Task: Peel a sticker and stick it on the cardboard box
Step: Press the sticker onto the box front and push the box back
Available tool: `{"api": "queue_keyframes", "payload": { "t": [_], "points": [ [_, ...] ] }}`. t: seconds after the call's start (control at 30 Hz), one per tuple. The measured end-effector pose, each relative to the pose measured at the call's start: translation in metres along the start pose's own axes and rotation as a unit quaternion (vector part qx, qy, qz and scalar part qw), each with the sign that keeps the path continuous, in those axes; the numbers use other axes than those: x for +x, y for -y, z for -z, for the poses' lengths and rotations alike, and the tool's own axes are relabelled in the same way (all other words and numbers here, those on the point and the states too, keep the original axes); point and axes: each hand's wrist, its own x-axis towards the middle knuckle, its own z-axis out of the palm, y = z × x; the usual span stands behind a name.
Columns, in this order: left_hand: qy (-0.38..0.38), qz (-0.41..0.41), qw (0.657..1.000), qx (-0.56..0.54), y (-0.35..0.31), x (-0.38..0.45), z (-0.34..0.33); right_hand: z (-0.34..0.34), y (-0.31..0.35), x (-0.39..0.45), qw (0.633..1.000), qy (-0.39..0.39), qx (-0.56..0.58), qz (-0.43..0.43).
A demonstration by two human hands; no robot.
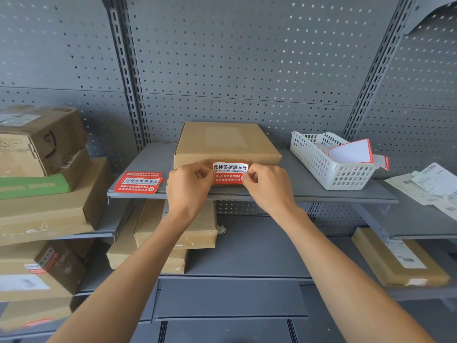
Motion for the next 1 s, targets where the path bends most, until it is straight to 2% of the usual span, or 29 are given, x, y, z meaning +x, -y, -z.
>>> {"api": "queue_keyframes", "payload": {
  "t": [0.8, 0.9, 1.0],
  "points": [
    [-0.012, 0.003, 0.996, 0.093, 0.005, 0.007, 0.009, -0.007, 0.009, 0.003, 0.999, -0.021, -0.039, -0.016],
    [-0.04, -0.023, 0.994, 0.1, 0.012, 0.009, 0.015, -0.006, 0.005, 0.005, 0.998, -0.013, -0.031, -0.046],
    [-0.111, -0.08, 0.988, 0.074, 0.021, 0.01, 0.021, -0.004, -0.004, -0.003, 0.993, -0.1, 0.038, -0.053]
  ]
}}
